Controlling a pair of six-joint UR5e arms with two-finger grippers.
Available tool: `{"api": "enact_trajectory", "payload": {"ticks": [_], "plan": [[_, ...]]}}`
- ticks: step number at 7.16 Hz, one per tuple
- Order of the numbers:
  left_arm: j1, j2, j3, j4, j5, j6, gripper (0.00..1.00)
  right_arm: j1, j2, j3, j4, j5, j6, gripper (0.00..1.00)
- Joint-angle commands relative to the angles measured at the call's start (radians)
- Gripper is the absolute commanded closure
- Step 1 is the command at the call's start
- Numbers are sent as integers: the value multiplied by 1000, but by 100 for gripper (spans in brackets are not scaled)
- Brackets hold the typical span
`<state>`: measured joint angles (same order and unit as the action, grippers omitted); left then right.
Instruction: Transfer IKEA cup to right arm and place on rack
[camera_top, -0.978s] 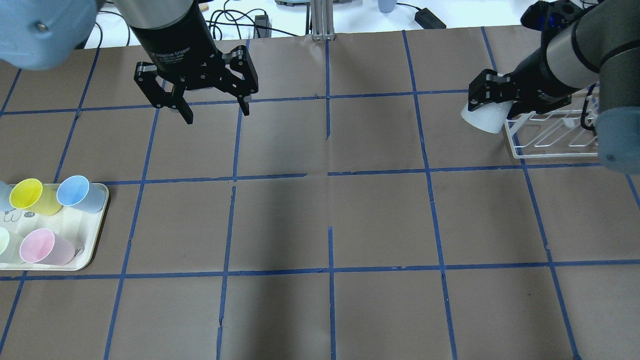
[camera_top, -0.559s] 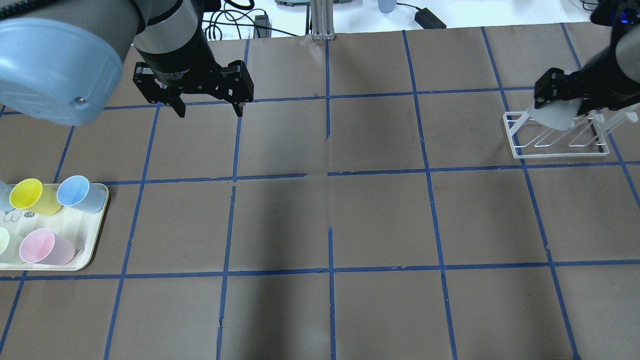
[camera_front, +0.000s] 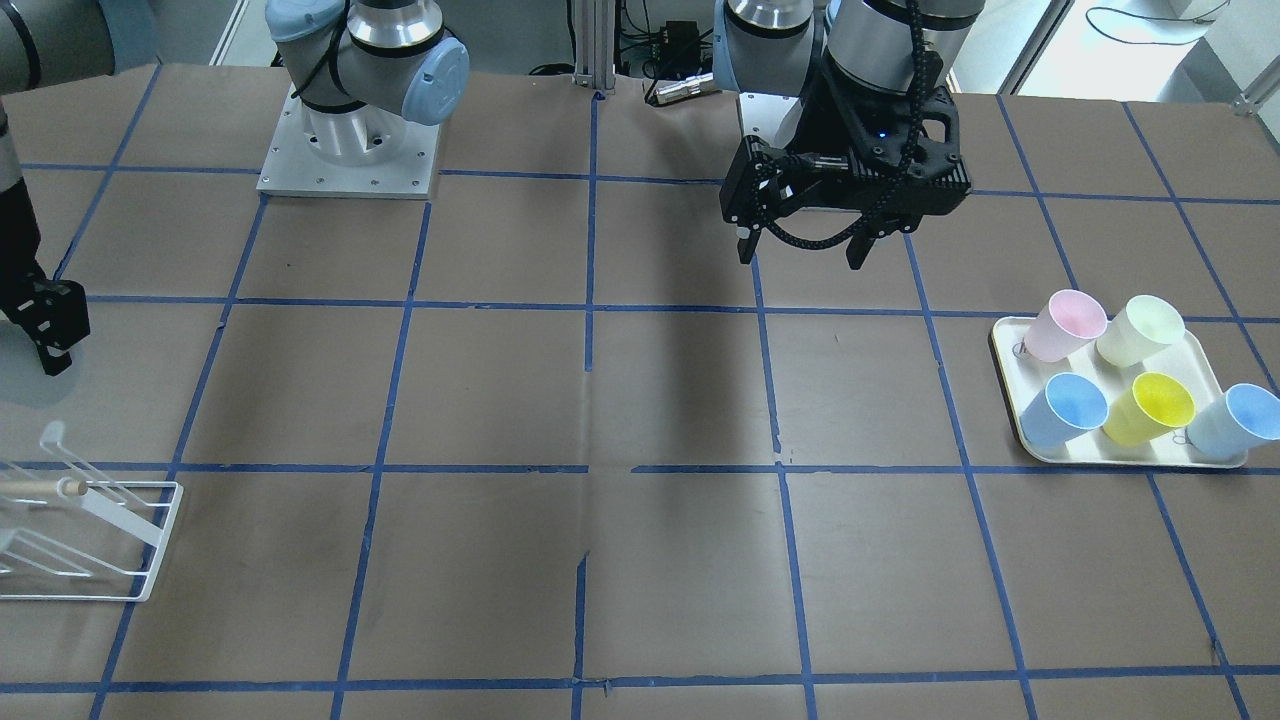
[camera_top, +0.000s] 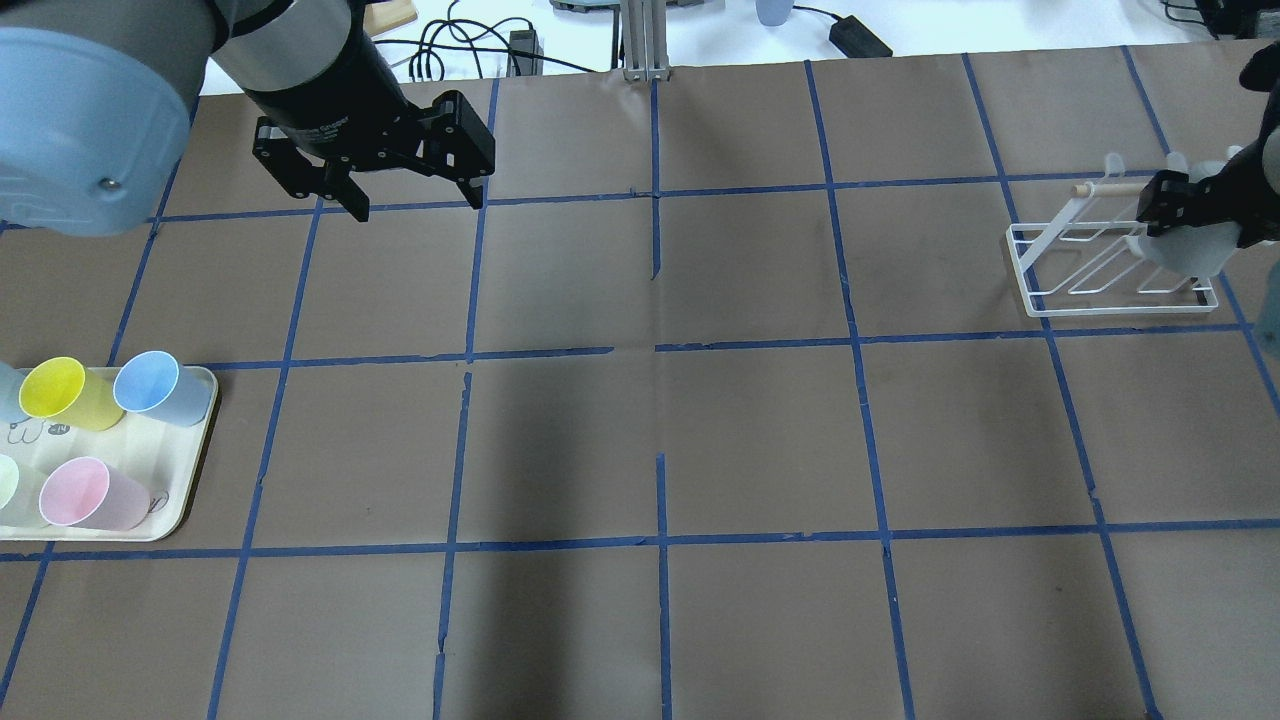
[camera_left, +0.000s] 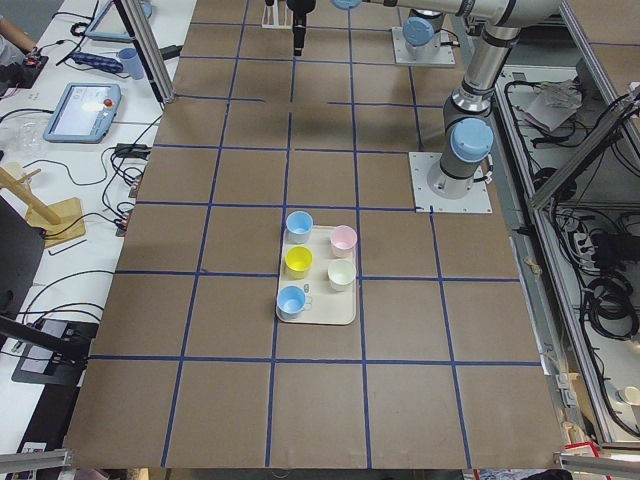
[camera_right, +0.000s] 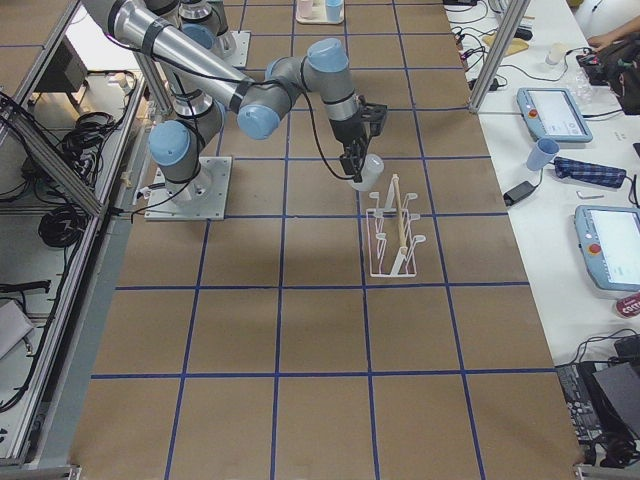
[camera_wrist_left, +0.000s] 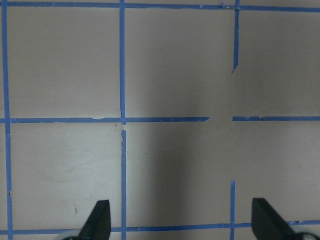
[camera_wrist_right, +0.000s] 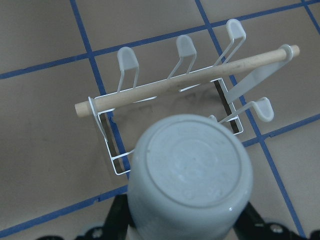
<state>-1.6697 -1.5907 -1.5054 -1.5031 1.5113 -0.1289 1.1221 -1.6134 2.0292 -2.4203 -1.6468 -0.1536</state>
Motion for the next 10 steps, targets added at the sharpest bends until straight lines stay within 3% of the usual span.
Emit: {"api": "enact_trajectory", "payload": {"ticks": [1,2,4,10], "plan": [[4,18,-12,-2,27,-6,0,-1,7,49,-98,4,2,95],[4,34,-15,-6,36,-6,0,-1,38,48,-108,5,9,95],[4,49,-30,-37,41,-8,0,1,117,52,-265,-4,17,92],[7,55,-30,-42,41,6,0,10,133,65,-270,9,26,89]]}}
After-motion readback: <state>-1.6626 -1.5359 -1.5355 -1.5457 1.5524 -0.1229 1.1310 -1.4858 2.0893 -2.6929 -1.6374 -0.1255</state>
